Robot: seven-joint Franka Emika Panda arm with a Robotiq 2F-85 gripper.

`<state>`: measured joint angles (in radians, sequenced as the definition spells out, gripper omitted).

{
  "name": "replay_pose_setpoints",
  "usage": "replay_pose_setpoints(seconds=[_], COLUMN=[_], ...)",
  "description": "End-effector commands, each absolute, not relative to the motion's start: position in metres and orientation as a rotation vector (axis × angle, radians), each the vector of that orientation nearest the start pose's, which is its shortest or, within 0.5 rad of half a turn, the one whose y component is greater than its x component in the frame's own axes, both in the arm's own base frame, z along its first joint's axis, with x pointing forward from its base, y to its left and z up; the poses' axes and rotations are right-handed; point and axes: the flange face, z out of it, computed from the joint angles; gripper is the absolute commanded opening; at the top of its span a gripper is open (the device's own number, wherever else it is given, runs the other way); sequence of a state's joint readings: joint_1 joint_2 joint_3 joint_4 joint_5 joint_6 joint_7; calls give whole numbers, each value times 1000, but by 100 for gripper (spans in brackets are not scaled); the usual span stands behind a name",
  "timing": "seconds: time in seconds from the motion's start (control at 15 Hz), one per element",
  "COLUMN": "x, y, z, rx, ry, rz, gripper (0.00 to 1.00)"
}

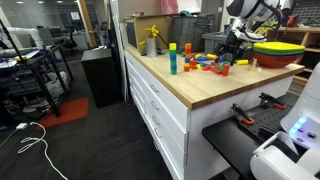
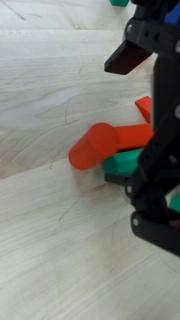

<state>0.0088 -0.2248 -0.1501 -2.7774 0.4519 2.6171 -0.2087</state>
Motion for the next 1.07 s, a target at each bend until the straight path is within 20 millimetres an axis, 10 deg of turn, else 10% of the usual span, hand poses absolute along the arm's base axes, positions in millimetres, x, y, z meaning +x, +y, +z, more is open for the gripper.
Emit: replay_pose_setpoints(seconds=[0.0,0.13,0.8,1.0], x=[378,378,374,372], y=[-67,-68,-77,-73], z=[281,280,278,286], rx=[-2863,-2874,-2920,-2918], ry=[448,441,413,379], rz=[-133,-119,-75,-62], gripper=[100,100,12,9])
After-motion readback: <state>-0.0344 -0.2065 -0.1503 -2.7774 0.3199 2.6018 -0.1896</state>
